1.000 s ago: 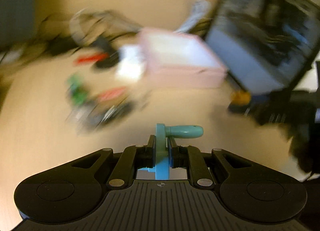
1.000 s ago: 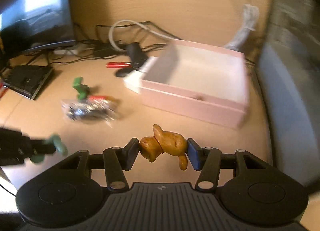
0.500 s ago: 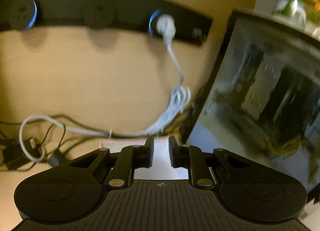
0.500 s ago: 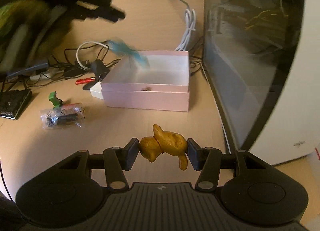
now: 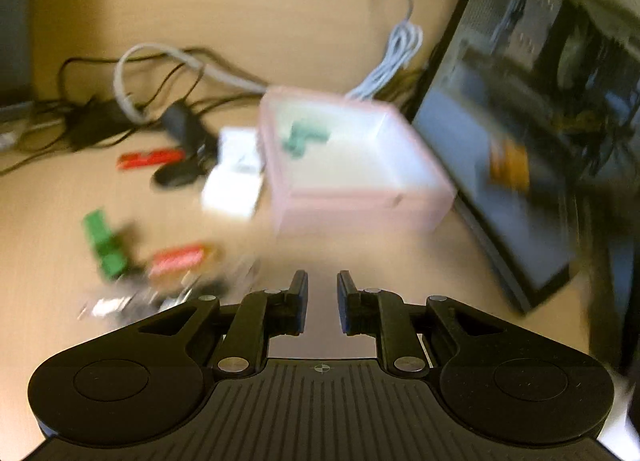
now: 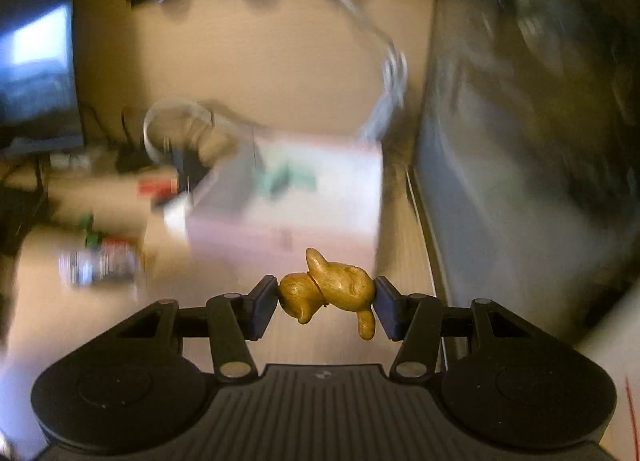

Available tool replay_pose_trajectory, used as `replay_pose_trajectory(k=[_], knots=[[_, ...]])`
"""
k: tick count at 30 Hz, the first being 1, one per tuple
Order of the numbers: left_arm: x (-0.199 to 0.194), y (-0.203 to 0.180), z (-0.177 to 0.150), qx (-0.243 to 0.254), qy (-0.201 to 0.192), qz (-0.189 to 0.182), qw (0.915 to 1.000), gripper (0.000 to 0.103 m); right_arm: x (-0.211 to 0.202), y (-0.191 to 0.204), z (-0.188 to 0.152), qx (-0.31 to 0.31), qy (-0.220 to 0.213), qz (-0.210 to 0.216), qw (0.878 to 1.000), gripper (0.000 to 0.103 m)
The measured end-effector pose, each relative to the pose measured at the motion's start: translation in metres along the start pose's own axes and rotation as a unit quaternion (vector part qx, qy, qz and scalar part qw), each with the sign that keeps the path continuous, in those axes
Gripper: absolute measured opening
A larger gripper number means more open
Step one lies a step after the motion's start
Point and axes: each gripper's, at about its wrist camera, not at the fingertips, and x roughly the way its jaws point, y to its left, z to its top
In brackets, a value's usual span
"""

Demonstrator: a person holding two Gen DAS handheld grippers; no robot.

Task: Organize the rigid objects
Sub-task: 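Carry both toys over the pink box and open both tools to drop them, then grasp the yellow red-labelled bottle with the left tool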

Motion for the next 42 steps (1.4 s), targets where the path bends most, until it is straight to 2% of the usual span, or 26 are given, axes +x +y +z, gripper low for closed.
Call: replay_pose_trajectory(k=[3, 4, 5, 6, 8, 10, 12, 14, 18, 21, 23, 27, 31, 34, 39, 42], knots=[[-0.014, 0.006, -0.012, 0.01, 0.007, 0.034, 0.9994, 0.017, 0.02, 0.006, 0.035, -0.002, -0.055, 0.004, 0.998, 0.052], [-0.018, 0.011, -0.016, 0.008, 0.008, 0.045, 0.9989, 0.017, 0.03, 0.007, 0.044, -0.001, -0.068, 0.004, 0.998, 0.055], [-0.023, 0.017, -0.018, 0.002, 0.01, 0.057, 0.9983, 0.017, 0.037, 0.01, 0.05, -0.004, -0.07, -0.002, 0.998, 0.066], [-0.026, 0.023, -0.022, -0.004, 0.012, 0.069, 0.9975, 0.017, 0.043, 0.014, 0.055, -0.008, -0.074, -0.015, 0.997, 0.07], [-0.028, 0.033, -0.029, -0.016, 0.015, 0.091, 0.9956, 0.017, 0.045, 0.02, 0.054, -0.016, -0.086, -0.03, 0.996, 0.076], [-0.027, 0.037, -0.032, -0.013, 0.019, 0.107, 0.994, 0.017, 0.042, 0.02, 0.045, -0.009, -0.088, -0.015, 0.996, 0.083], [-0.023, 0.035, -0.034, 0.013, 0.024, 0.119, 0.9925, 0.017, 0.037, 0.021, 0.028, 0.0, -0.086, -0.002, 0.996, 0.084], [-0.019, 0.03, -0.033, 0.053, 0.024, 0.124, 0.9905, 0.018, 0.032, 0.02, 0.011, 0.006, -0.07, 0.002, 0.998, 0.084], [-0.011, 0.025, -0.019, 0.133, 0.003, 0.122, 0.9836, 0.023, 0.029, 0.015, -0.024, 0.013, 0.022, 0.038, 0.999, 0.084], [0.0, 0.031, -0.005, 0.169, -0.004, 0.126, 0.9775, 0.023, 0.029, 0.007, -0.047, 0.03, 0.068, 0.038, 0.997, 0.084], [0.01, 0.039, 0.003, 0.172, 0.005, 0.135, 0.9758, 0.023, 0.027, 0.0, -0.058, 0.048, 0.087, 0.03, 0.995, 0.084], [0.022, 0.062, 0.011, 0.112, 0.024, 0.12, 0.9861, 0.022, 0.017, -0.009, -0.07, 0.069, 0.102, 0.023, 0.992, 0.084], [0.027, 0.068, 0.0, 0.079, 0.053, 0.091, 0.9913, 0.022, 0.014, -0.009, -0.08, 0.067, 0.112, 0.019, 0.991, 0.084], [0.023, 0.054, -0.01, 0.112, 0.054, 0.07, 0.9898, 0.029, 0.015, -0.007, -0.085, 0.068, 0.12, 0.022, 0.99, 0.084], [0.026, 0.034, -0.025, 0.167, 0.09, 0.058, 0.9802, 0.029, 0.021, 0.001, -0.091, 0.068, 0.132, 0.031, 0.989, 0.084], [0.016, 0.025, -0.025, 0.195, 0.062, 0.064, 0.9766, 0.029, 0.023, 0.007, -0.093, 0.066, 0.135, 0.037, 0.988, 0.084]])
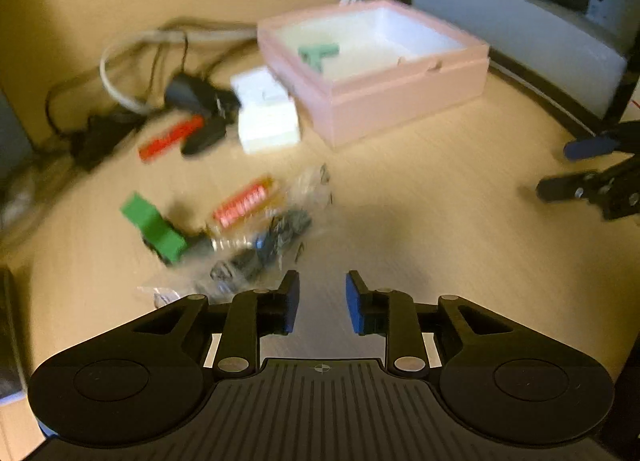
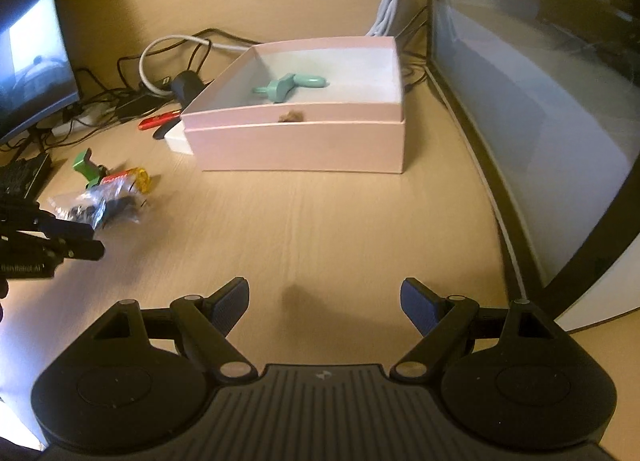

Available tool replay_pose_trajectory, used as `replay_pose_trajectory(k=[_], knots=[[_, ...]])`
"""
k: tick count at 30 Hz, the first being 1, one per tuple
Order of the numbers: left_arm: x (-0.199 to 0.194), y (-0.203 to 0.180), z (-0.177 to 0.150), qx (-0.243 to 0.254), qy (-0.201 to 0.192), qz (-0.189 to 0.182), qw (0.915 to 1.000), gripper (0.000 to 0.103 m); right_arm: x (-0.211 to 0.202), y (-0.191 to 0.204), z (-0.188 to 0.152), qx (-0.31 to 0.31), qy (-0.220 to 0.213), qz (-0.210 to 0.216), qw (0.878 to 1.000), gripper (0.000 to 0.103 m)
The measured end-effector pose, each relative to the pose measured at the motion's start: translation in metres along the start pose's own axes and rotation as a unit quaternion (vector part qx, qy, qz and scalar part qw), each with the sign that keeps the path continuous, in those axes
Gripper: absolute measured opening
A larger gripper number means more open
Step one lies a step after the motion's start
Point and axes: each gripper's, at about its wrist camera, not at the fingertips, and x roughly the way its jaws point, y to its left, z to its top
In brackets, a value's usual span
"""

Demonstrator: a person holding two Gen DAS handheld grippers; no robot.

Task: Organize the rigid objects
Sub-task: 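Grasp the yellow red-labelled bottle with the left tool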

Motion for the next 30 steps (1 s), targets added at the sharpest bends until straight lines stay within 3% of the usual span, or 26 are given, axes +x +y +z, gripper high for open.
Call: replay_pose_trajectory(k=[3, 7, 10, 14, 16, 19, 28, 30], knots=[[-0.013, 0.012, 0.009, -0.007, -0.045, 0.025, 0.9987, 0.029, 0.003, 0.003, -0.003, -0.001, 0.01, 0.005, 1.0, 0.084], [-0.014, 0.045, 0.03, -0.071, -0.075, 0.058, 0.993, 0.028, 0.008, 0.003, -0.004, 0.005, 0.027, 0.013, 1.0, 0.084], [0.008, 0.053, 0.044, -0.055, -0.049, 0.039, 0.9965, 0.028, 0.01, 0.0, -0.004, 0.01, 0.027, 0.009, 1.0, 0.084], [0.037, 0.039, 0.042, 0.048, 0.009, 0.027, 0.9984, 0.028, 0.01, 0.001, -0.005, 0.003, 0.028, 0.008, 1.0, 0.084], [0.043, 0.04, 0.036, 0.064, 0.02, 0.026, 0.9974, 0.032, 0.009, 0.001, -0.006, -0.001, 0.027, 0.008, 1.0, 0.084], [0.05, 0.046, 0.034, 0.063, 0.019, 0.028, 0.9975, 0.033, 0.008, 0.002, -0.009, -0.004, 0.024, 0.007, 1.0, 0.086], [0.072, 0.066, 0.047, -0.015, 0.038, 0.01, 0.9991, 0.037, 0.012, 0.011, -0.013, -0.038, 0.022, 0.001, 0.999, 0.093], [0.077, 0.063, 0.049, -0.008, 0.035, 0.021, 0.9991, 0.036, 0.012, 0.012, -0.014, -0.041, 0.02, 0.001, 0.999, 0.093]])
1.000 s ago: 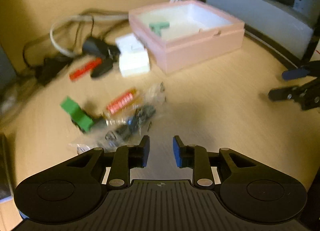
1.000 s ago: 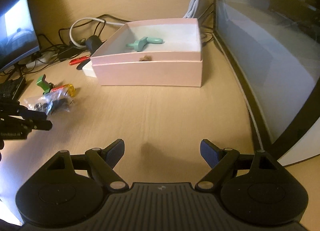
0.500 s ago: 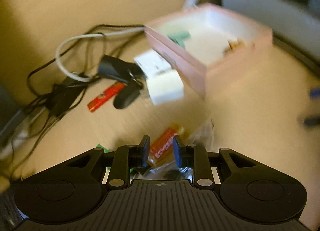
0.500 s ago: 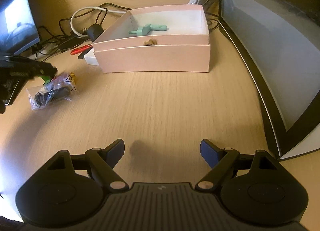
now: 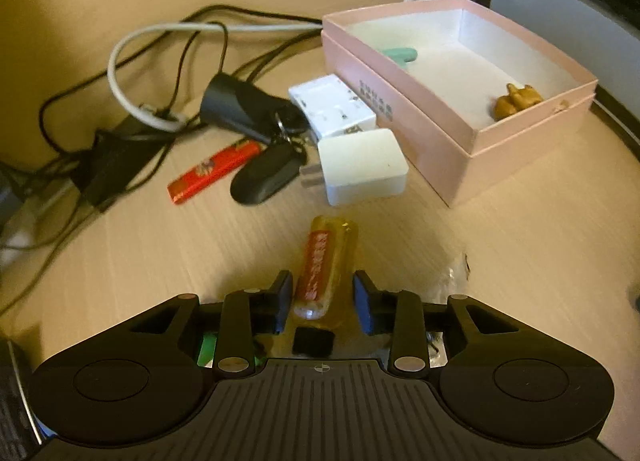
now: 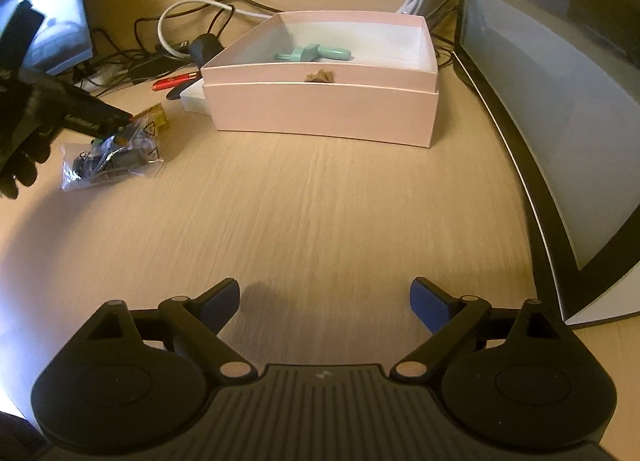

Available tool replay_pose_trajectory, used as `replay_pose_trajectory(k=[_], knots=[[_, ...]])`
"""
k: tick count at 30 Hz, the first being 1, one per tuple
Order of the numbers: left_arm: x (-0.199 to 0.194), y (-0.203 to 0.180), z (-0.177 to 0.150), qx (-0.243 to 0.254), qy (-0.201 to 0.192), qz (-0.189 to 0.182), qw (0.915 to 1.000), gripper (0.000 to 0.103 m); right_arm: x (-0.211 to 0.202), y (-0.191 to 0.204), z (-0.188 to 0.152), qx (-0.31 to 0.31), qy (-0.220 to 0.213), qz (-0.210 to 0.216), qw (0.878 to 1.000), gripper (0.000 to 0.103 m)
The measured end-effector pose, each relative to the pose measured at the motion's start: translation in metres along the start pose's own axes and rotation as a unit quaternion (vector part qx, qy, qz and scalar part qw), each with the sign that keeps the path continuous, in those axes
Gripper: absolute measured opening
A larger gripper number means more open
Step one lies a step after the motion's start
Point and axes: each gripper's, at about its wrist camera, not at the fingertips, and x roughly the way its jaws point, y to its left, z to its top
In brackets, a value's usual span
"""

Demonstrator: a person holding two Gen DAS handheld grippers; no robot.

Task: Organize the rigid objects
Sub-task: 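Grasp the yellow red-labelled bottle with the left tool, then grasp the clear bag of black parts with the right tool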

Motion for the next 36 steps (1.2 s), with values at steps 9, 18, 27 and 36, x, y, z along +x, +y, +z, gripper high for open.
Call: replay_pose_trajectory(k=[9, 18, 27, 36], knots=[[-0.017, 0.003, -0.015, -0.051, 0.024, -0.01, 0.9984, 0.033, 0.001, -0.001, -0.004, 0.009, -0.008, 0.009, 1.0, 0.103], [-0.057, 0.001, -0.072, -0.142, 0.028, -0.025, 0.9892, 0.033, 0.008, 0.01, -0.006, -0.031, -0.002, -0.013, 0.999, 0.103], [-0.056, -0.051, -0.069, -0.221, 0.001, -0.099, 0.9702, 0.033, 0.009, 0.011, 0.001, -0.032, -0.003, 0.002, 0.999, 0.099], [-0.069, -0.056, -0.077, -0.224, -0.005, -0.009, 0.9744, 0.033, -0.02, 0.064, 0.013, -0.127, -0.027, 0.123, 0.984, 0.099]])
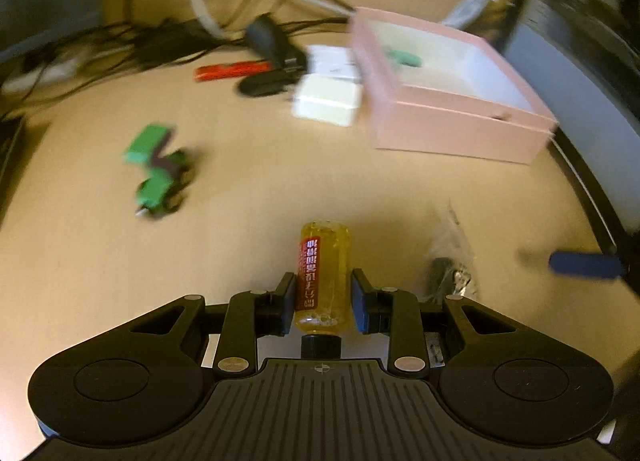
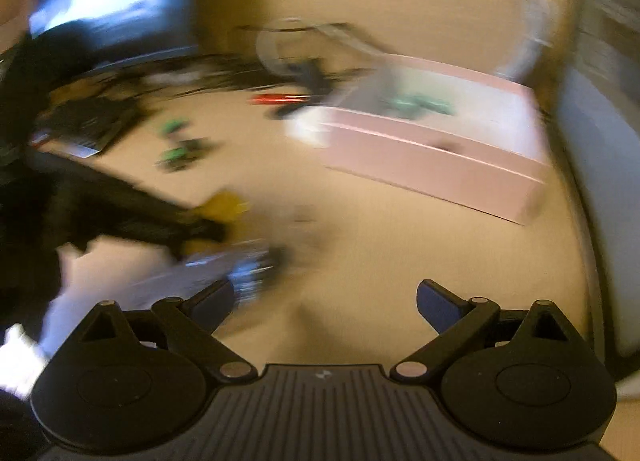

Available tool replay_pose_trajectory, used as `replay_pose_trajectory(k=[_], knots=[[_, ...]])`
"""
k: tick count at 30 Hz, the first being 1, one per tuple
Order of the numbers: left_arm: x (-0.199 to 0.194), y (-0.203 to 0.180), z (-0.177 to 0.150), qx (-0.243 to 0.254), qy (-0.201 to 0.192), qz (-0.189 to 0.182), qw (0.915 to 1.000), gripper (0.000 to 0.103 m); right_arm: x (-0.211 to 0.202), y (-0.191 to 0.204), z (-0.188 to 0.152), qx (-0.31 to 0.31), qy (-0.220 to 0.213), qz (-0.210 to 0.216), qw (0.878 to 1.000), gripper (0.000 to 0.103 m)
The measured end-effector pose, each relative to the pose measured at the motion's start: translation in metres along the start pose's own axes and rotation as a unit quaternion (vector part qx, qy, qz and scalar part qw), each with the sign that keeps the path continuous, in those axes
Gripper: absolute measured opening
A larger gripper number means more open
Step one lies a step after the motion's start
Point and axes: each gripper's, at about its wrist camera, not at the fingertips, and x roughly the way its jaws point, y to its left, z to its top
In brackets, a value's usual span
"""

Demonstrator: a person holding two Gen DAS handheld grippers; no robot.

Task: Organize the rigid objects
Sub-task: 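Grasp the clear bag of black parts with the right tool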

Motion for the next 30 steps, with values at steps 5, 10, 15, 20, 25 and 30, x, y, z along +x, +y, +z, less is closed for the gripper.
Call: replay_pose_trajectory(k=[5, 10, 15, 20, 25, 30], knots=[[-0.005, 0.016, -0.008, -0.03, 0.005, 0.003, 0.9995, 0.033, 0.022, 0.03, 0.007, -0.046, 0.018, 0.032, 0.998, 0.099], [-0.008, 0.009, -0.012, -0.032, 0.01, -0.016, 0.9993, 0.033, 0.04, 0.041, 0.005, -0.073, 0.035, -0.003, 0.997, 0.097], [-0.009, -0.005, -0.018, -0.016, 0.013, -0.03, 0.9993, 0.033, 0.033, 0.018, -0.005, -0.11, 0.003, -0.135, 0.985, 0.096], [-0.008, -0.014, -0.02, -0.007, 0.012, -0.029, 0.9995, 0.033, 0.02, -0.025, -0.01, -0.095, -0.007, -0.247, 0.964, 0.095], [-0.007, -0.021, -0.021, -0.01, 0.011, -0.037, 0.9992, 0.034, 0.0, -0.05, -0.009, 0.001, -0.014, -0.219, 0.976, 0.095], [-0.006, -0.025, -0.02, -0.001, 0.015, -0.026, 0.9996, 0.034, 0.007, -0.028, 0.0, 0.001, -0.052, -0.155, 0.987, 0.088]])
